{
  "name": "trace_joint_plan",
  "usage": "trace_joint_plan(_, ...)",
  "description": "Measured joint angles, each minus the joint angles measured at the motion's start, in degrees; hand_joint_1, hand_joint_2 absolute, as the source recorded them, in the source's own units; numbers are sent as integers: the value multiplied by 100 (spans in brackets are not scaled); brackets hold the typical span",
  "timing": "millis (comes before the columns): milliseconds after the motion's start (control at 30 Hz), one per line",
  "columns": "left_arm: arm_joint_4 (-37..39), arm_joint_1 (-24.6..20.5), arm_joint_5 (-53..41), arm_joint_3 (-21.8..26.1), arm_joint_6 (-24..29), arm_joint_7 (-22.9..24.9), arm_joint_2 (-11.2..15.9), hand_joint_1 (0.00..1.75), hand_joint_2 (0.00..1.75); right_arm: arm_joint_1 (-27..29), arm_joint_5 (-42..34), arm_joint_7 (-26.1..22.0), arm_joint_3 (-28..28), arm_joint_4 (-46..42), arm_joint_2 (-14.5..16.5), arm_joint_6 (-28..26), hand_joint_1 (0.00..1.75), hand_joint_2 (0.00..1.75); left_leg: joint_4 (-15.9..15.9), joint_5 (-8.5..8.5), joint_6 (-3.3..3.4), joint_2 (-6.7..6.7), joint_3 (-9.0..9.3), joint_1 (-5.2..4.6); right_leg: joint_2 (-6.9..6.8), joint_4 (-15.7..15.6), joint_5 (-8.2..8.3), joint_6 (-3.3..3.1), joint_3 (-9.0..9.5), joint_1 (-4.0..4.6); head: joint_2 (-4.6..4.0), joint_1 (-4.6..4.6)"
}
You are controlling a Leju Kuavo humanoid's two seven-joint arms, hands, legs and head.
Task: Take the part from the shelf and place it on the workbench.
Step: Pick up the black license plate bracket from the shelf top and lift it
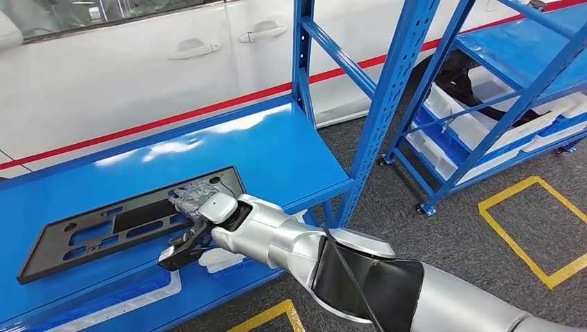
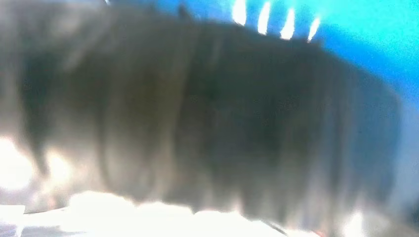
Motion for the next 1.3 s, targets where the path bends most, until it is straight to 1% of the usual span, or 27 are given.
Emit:
trace_joint_plan(33,7,-4,0,0,13,-2,-2,0,0,2,-5,16,2,-4,14,-15,12,175,166,-114,-22,2,-69,2,-5,-38,18,-35,22,-18,0,0)
trace_joint_plan(67,16,-7,0,0,27,-2,-4,0,0,8,-7,33,4,-7,29,-28,16,175,448,-278,-38,4,-195,6,-10,-59,28,-60,37,-24,0,-1)
trace_joint_plan(100,24,-8,0,0,37,-2,-5,0,0,21,-8,42,11,-7,39,-39,59,175,811,-457,-54,4,-365,5,-14,-62,29,-79,40,-18,0,-1)
trace_joint_plan(133,32,-10,0,0,45,-2,-4,0,0,44,-13,46,22,-7,45,-46,97,175,1163,-597,-74,4,-535,8,-19,-57,25,-92,38,-10,0,-1)
trace_joint_plan(167,39,-10,0,0,49,-2,-4,0,0,73,-20,51,34,-7,47,-55,134,175,1401,-653,-101,4,-652,13,-22,-47,19,-101,36,-4,0,-1)
trace_joint_plan(200,48,-10,0,0,51,-2,-4,0,0,101,-28,58,45,-7,48,-71,175,175,1436,-597,-134,6,-671,25,-24,-31,9,-109,34,-3,0,0)
trace_joint_plan(233,57,-10,0,0,56,-4,-3,0,0,120,-36,67,52,-7,49,-96,175,175,1248,-444,-173,8,-579,44,-24,-6,-6,-114,33,-8,0,0)
trace_joint_plan(267,64,-10,0,0,63,-8,-3,0,0,126,-39,78,57,-9,50,-124,175,175,896,-239,-214,11,-402,69,-21,33,-30,-109,29,-15,0,0)
trace_joint_plan(300,74,-15,2,0,73,-11,-3,0,0,120,-40,91,63,-12,52,-160,175,175,524,-103,-253,10,-212,85,-15,84,-61,-93,17,-12,0,-1)
trace_joint_plan(333,84,-19,7,0,84,-14,-3,0,0,110,-40,104,74,-16,52,-202,175,175,239,-11,-235,4,-68,94,-5,141,-93,-73,-2,0,0,3)
trace_joint_plan(367,93,-23,12,0,93,-13,-4,0,0,100,-39,115,85,-19,52,-240,175,175,77,10,-205,-2,12,93,3,185,-117,-55,-21,16,0,5)
trace_joint_plan(400,106,-27,18,0,102,-9,-5,0,0,94,-38,125,95,-21,51,-272,175,175,33,-21,-163,-10,32,82,11,210,-128,-40,-37,38,0,8)
trace_joint_plan(433,115,-27,23,0,107,-4,-6,0,0,92,-36,129,101,-22,50,-295,175,175,29,-10,-114,-14,32,73,16,216,-130,-32,-43,47,0,11)
trace_joint_plan(633,134,-29,49,0,112,14,-5,0,0,47,-19,166,135,-43,49,-350,175,175,32,-30,-84,-13,52,38,17,173,-117,-6,-5,32,0,10)
trace_joint_plan(767,137,-29,76,0,110,19,-6,0,0,34,-14,187,201,-65,49,-358,175,175,33,-36,-68,-13,62,30,17,167,-119,26,5,20,0,9)
trace_joint_plan(900,137,-27,80,0,103,20,-4,0,0,32,13,193,255,-70,49,-434,175,175,33,-34,-66,-13,61,30,15,166,-119,30,5,9,0,9)
trace_joint_plan(1033,137,-17,98,0,103,21,-4,0,0,-37,172,233,357,-168,34,-731,175,175,32,-30,-61,-14,56,33,16,167,-115,35,-3,9,0,9)
trace_joint_plan(1133,142,4,152,0,138,34,-4,0,0,-239,420,387,452,-467,-31,-1020,175,175,31,-25,-56,-14,45,35,18,171,-112,37,-17,10,0,9)
trace_joint_plan(1200,156,15,190,0,185,46,-4,0,87,-424,637,565,489,-820,-105,-1080,175,175,31,-24,-56,-13,41,36,21,172,-111,37,-25,10,0,9)
trace_joint_plan(1267,175,21,218,0,230,51,-4,0,175,-594,860,738,501,-1286,-207,-1026,175,175,30,-23,-56,-13,39,36,21,172,-110,37,-28,10,0,9)
trace_joint_plan(1300,186,23,225,0,250,52,-5,0,175,-669,962,803,501,-1550,-268,-962,175,175,29,-23,-56,-14,39,36,21,172,-110,38,-29,10,0,9)
